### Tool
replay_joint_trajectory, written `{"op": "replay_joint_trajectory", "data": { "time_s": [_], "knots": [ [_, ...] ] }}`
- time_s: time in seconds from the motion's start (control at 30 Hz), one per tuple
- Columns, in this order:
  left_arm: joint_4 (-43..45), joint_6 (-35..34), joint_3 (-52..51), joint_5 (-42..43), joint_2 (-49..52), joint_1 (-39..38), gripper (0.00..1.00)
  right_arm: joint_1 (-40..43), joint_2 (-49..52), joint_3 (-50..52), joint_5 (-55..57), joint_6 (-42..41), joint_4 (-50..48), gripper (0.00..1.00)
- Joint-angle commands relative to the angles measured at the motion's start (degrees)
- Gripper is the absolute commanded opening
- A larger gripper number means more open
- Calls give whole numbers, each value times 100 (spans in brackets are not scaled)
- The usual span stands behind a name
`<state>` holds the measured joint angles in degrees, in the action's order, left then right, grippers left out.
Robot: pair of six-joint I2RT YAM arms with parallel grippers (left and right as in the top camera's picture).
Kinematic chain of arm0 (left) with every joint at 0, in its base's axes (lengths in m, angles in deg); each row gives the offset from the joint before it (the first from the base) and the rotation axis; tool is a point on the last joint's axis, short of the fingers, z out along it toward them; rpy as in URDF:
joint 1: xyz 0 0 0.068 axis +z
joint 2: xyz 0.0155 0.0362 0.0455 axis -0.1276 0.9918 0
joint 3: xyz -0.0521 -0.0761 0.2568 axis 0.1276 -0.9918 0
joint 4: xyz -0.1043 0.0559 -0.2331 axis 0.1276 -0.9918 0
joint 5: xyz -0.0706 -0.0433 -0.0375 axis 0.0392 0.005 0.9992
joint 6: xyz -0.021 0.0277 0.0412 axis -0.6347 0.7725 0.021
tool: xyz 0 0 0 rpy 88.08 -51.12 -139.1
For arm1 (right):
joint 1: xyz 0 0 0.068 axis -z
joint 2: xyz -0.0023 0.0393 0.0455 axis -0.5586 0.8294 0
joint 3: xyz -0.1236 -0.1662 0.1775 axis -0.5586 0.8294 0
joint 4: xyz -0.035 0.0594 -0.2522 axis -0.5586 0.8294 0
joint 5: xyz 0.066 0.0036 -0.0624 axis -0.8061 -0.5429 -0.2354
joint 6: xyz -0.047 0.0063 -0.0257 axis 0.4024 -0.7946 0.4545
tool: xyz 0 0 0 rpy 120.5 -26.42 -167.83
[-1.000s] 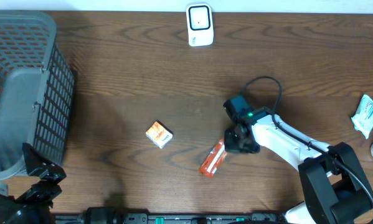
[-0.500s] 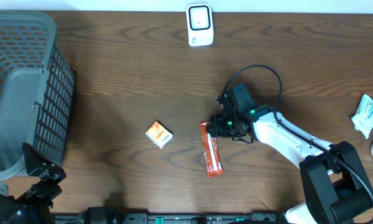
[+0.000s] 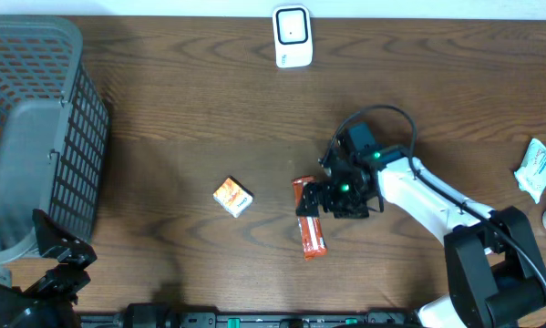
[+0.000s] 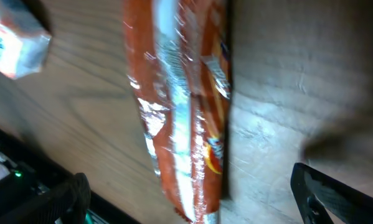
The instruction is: Scan the item barcode
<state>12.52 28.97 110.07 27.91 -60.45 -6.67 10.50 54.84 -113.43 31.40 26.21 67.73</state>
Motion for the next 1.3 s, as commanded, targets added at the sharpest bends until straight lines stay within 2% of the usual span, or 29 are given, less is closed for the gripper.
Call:
{"op": "replay_joint_trajectory", "data": {
  "time_s": [0.0,0.3,0.47,0.6,0.77,0.83,0.87,0.9,0.93,0.97,1.0,1.03,1.07,1.27],
  "knots": [
    [0,9,-26,-50,-39,13,98,-31,-2,369,-136,-203,-184,99],
    [2,9,-26,-50,-39,13,98,-153,24,1158,-129,-474,-1080,99],
    [2,9,-26,-50,-39,13,98,-219,197,1478,-129,-516,-1097,99],
    [2,9,-26,-50,-39,13,98,-308,522,1676,-131,-758,-1228,99],
    [2,9,-26,-50,-39,13,98,-431,1360,1738,-131,-1110,-1956,99],
    [0,9,-26,-50,-39,13,98,-437,1725,1733,-129,-1226,-2205,85],
    [2,9,-26,-50,-39,13,98,-426,1886,1733,-111,-1329,-2271,72],
    [2,9,-26,-50,-39,13,98,-393,2041,1731,-61,-1469,-2284,48],
    [0,9,-26,-50,-39,13,98,-354,2140,1731,11,-1587,-2269,29],
    [2,9,-26,-50,-39,13,98,-308,2212,1731,109,-1692,-2245,16],
    [2,9,-26,-50,-39,13,98,-260,2243,1733,221,-1735,-2240,9],
    [2,9,-26,-50,-39,13,98,-214,2253,1733,319,-1742,-2247,3],
    [0,9,-26,-50,-39,13,98,-162,2251,1733,474,-1799,-2247,1],
    [0,9,-26,-50,-39,13,98,59,2173,1729,1290,-1810,-2402,1]
  ]
}}
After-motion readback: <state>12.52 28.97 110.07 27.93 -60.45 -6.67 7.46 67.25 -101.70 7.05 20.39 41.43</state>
